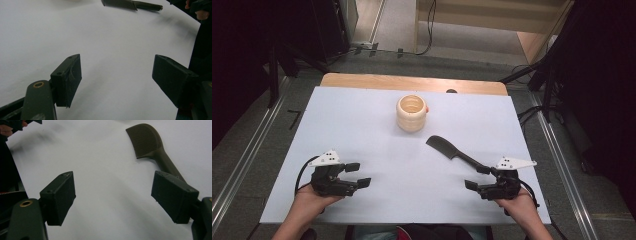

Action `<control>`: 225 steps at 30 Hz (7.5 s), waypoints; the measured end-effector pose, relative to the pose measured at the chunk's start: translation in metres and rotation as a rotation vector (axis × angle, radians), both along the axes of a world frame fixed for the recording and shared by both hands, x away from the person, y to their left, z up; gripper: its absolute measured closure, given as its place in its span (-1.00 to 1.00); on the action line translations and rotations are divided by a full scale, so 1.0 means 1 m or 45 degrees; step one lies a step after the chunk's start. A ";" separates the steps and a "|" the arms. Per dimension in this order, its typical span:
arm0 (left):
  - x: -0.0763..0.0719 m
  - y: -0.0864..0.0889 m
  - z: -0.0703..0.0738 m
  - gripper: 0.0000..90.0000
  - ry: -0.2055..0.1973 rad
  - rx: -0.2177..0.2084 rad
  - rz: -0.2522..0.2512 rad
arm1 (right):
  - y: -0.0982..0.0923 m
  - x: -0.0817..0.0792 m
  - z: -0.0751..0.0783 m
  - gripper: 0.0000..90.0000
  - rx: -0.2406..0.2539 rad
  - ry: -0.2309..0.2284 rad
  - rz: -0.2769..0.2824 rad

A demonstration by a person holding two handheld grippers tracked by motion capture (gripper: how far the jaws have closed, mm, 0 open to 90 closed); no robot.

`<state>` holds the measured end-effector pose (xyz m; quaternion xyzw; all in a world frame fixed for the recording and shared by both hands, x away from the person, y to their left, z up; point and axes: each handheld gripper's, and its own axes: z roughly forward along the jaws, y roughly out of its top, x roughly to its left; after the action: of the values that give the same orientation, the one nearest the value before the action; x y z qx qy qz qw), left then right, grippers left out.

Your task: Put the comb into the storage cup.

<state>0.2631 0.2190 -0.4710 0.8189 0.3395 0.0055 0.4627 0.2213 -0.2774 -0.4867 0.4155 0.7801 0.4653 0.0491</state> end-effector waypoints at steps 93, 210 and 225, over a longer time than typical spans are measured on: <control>0.003 -0.004 0.000 -0.45 0.026 -0.002 -0.004 | -0.020 0.071 0.021 -0.57 -0.065 -0.092 0.010; 0.009 -0.012 0.006 -0.45 0.089 0.007 0.034 | -0.005 0.065 0.015 0.56 -0.270 0.086 0.046; 0.017 -0.017 0.013 -0.45 0.112 -0.001 0.067 | 0.008 0.058 0.031 0.56 -0.179 0.053 -0.014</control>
<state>0.2805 0.2015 -0.4577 0.8089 0.3811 -0.0183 0.4473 0.2796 -0.2691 -0.4554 0.4250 0.8092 0.4005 0.0645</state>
